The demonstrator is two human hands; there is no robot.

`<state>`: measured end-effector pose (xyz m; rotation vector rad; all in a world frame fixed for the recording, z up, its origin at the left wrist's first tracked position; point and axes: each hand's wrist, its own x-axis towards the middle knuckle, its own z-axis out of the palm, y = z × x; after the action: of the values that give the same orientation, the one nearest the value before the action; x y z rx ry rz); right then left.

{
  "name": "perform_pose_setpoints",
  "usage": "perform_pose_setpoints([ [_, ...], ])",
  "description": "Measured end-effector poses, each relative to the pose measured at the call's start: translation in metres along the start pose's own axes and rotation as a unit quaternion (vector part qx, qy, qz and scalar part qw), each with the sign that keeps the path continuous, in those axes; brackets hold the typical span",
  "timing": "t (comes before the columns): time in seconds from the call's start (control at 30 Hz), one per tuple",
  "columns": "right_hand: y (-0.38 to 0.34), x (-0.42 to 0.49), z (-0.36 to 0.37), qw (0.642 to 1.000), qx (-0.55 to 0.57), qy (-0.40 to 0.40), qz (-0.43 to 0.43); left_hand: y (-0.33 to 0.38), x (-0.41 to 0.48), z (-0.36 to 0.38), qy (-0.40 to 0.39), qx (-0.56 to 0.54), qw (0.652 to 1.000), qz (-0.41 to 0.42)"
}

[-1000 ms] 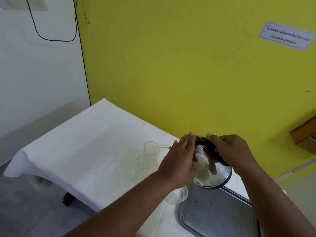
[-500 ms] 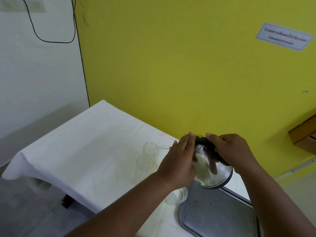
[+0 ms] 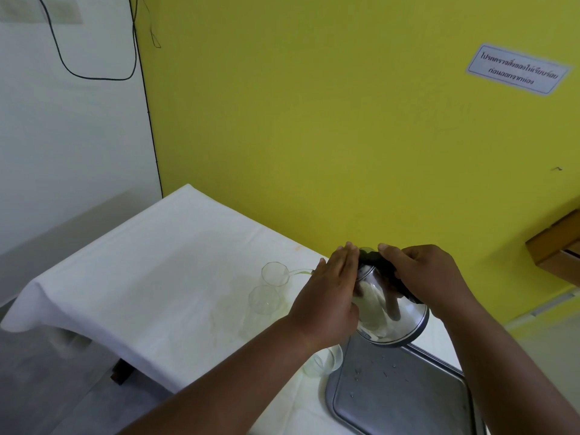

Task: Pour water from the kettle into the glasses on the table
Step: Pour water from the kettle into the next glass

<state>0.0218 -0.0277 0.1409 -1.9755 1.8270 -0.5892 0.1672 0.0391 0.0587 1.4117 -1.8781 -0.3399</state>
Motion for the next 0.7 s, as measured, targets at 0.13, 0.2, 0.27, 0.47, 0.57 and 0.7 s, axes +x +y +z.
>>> perform_pose_setpoints([
  [0.13, 0.0000, -0.0006, -0.0009, 1.000, 0.003, 0.004, 0.002, 0.0006, -0.0003, -0.0002, -0.001, -0.003, 1.000, 0.000],
  [0.2, -0.0003, -0.0011, -0.0012, 1.000, 0.003, 0.002, 0.001, 0.0005, -0.0006, -0.0003, -0.004, 0.000, 1.000, 0.000],
  [0.27, -0.0006, -0.0013, -0.0016, 1.000, 0.001, 0.003, 0.000, 0.0007, -0.0008, -0.0004, -0.006, 0.002, 1.000, 0.000],
  [0.47, -0.0023, -0.0016, -0.0046, 1.000, -0.003, 0.001, -0.003, 0.0014, -0.0005, -0.0017, 0.001, -0.001, 1.000, 0.002],
  [0.57, -0.0040, -0.0020, -0.0055, 1.000, -0.005, -0.001, -0.006, 0.0021, -0.0005, -0.0026, 0.003, -0.004, 1.000, 0.004],
  [0.7, -0.0045, -0.0014, -0.0055, 1.000, -0.001, 0.003, -0.007, 0.0025, -0.0006, -0.0033, 0.005, -0.006, 1.000, 0.005],
])
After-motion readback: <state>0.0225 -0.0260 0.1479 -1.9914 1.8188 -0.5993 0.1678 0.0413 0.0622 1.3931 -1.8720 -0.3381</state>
